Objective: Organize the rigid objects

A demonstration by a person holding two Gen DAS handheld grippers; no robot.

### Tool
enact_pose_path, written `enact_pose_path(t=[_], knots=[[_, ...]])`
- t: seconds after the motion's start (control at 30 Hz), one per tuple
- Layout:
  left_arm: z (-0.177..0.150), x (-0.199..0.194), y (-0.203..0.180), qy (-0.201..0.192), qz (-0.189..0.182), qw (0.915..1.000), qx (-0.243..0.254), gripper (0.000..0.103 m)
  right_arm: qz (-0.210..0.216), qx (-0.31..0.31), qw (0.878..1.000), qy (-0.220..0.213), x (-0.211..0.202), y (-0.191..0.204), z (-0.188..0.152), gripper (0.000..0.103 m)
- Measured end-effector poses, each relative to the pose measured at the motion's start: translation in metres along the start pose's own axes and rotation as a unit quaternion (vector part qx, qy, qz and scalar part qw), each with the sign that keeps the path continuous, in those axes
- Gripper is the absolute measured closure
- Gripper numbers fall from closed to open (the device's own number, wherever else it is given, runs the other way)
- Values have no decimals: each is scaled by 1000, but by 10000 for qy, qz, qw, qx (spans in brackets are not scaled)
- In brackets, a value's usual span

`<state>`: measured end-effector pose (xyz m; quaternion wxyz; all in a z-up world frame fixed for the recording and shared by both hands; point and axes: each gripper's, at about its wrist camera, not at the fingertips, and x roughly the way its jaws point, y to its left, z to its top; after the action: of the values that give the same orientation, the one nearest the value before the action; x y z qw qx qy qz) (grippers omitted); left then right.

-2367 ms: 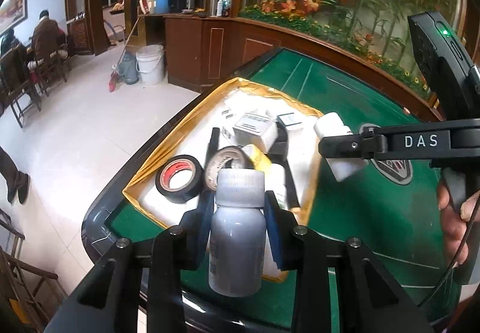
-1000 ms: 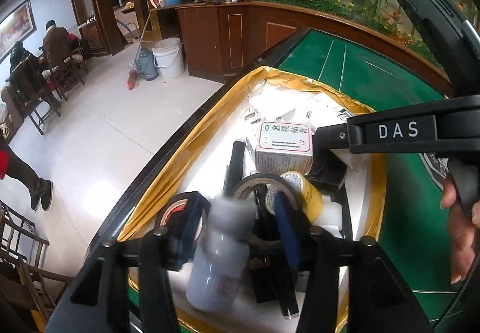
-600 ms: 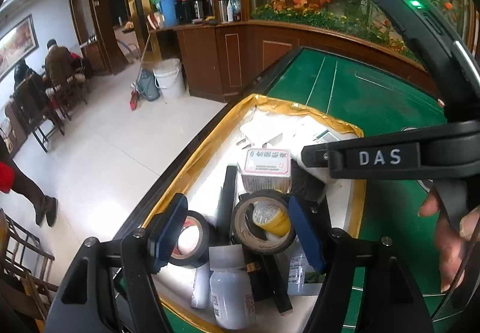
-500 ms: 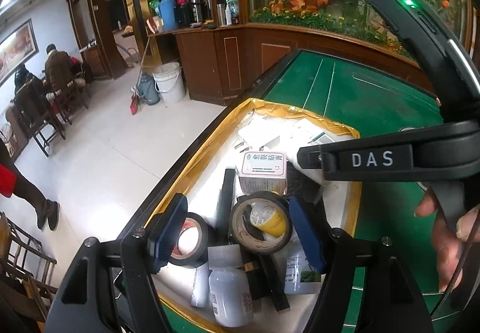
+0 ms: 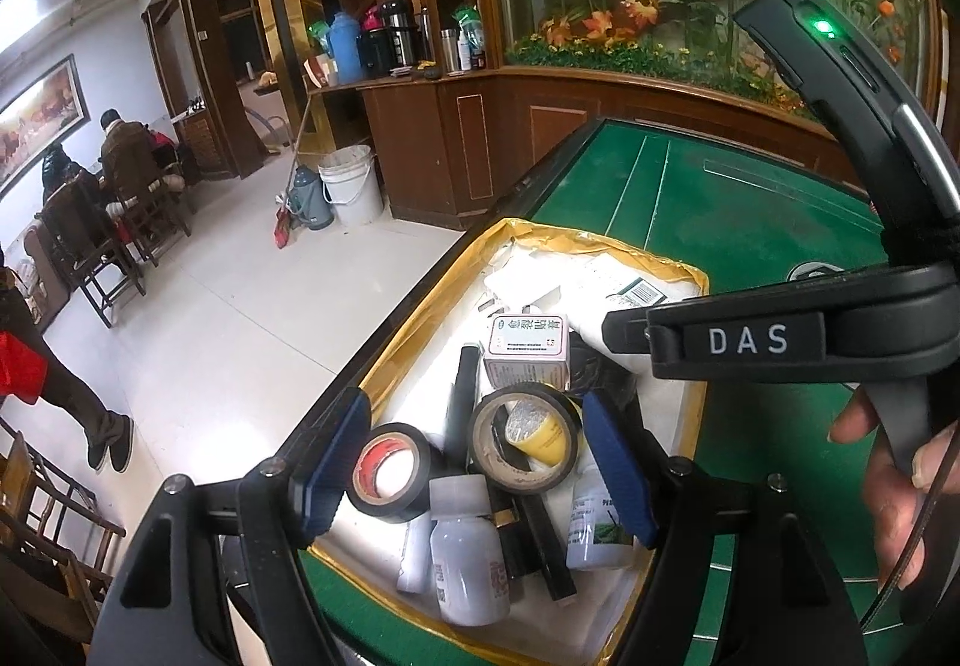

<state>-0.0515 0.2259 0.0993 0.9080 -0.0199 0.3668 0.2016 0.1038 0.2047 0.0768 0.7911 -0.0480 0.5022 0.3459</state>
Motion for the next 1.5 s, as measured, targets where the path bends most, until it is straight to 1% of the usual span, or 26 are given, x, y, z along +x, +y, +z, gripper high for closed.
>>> enact_pose_path(t=[0.37,0.53,0.8,0.93,1.03,1.07,1.1,1.2,1.27,1.37,1.43,1.5], knots=[[-7,-10,-6,-92,93,9999,49,27,-22,5,10000,-55,-15,-1,-20,54],[-12,-17,-14,-156,123,9998,94,24,-26,-2,10000,-60,-22,-2,-32,54],[-22,-27,-29,-165,208,9994,219,23,17,15,10000,-70,-39,-10,-55,54],[-31,-36,-33,-16,273,9995,139,23,29,47,10000,-82,-51,-17,-68,54],[-41,-44,-35,289,496,9983,93,23,18,13,9999,-103,-67,-23,-86,54],[-46,-47,-36,390,522,9978,101,23,-14,-34,9999,-109,-71,-24,-92,52],[-52,-53,-36,416,464,9980,84,23,-45,-96,9999,-120,-76,-25,-100,51],[-64,-71,-36,570,345,9978,-17,23,50,-197,9996,-190,-95,-27,-129,51],[-68,-79,-37,685,377,9969,-30,23,65,-203,9995,-232,-105,-31,-150,51],[-71,-94,-39,740,240,9970,-31,22,25,-196,9996,-217,-114,-35,-178,51],[-73,-99,-40,882,171,9959,-37,22,63,-125,9997,-180,-116,-37,-187,51],[-73,-101,-42,1008,199,9947,-3,22,109,-86,9998,-167,-117,-38,-192,51]])
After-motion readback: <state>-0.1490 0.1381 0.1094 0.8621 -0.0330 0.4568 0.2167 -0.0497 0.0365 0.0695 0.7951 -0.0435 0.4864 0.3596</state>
